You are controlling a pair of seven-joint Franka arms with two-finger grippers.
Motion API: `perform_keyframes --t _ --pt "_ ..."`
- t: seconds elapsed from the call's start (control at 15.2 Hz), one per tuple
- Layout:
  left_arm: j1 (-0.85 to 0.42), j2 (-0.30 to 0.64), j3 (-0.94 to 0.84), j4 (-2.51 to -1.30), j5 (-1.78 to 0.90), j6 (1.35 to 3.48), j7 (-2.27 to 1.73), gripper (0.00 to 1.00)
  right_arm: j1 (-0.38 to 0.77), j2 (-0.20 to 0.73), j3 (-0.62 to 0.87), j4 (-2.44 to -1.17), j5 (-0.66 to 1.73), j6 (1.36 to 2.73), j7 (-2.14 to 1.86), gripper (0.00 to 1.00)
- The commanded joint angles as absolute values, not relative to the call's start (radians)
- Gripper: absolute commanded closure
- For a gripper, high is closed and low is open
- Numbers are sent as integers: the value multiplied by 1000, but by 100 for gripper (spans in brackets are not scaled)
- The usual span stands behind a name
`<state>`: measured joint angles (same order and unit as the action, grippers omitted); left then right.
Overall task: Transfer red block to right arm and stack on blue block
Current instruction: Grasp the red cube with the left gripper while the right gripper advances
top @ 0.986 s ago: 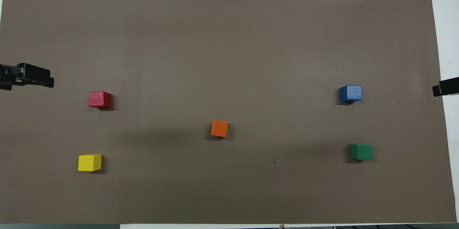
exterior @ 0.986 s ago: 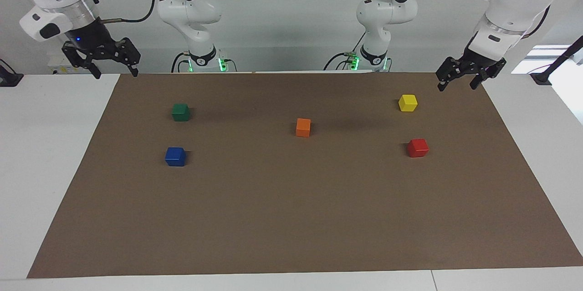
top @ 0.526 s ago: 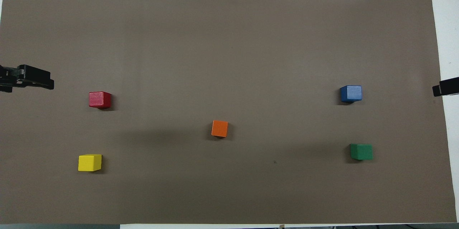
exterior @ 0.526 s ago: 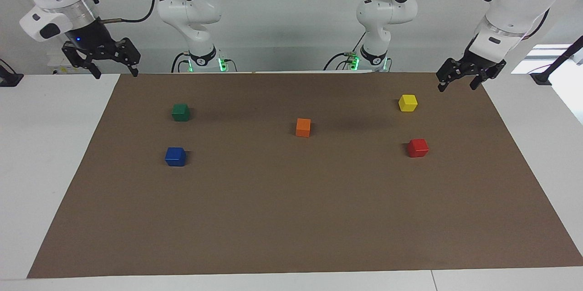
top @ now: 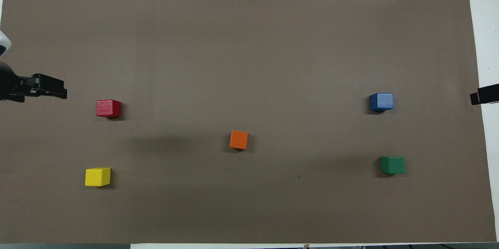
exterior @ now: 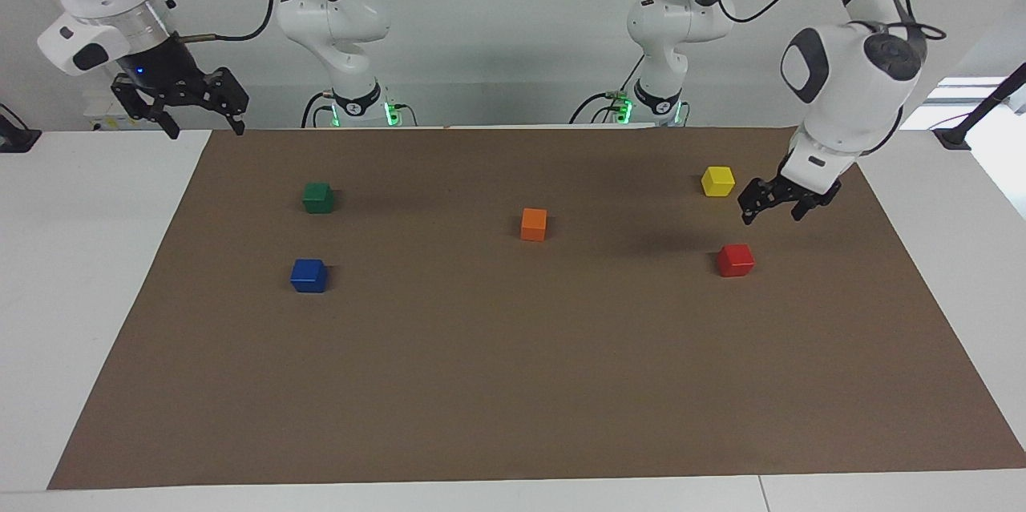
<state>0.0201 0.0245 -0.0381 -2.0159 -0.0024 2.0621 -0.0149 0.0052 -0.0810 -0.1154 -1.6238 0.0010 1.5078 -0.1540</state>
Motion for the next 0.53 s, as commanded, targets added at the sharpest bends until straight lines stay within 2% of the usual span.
perform_keyframes --t 0.0,0.13,0.46 --pt "9 34 -25 -2092 -8 2164 -6 0 -8 -167 -106 -1782 32 1581 -161 0" --pt "8 66 -25 -2101 -8 2218 -6 0 -11 -204 -107 -1883 89 1659 -161 0" --pt "8 117 -9 -2166 -8 2378 38 0 -40 -183 -107 -1977 320 1733 -228 0"
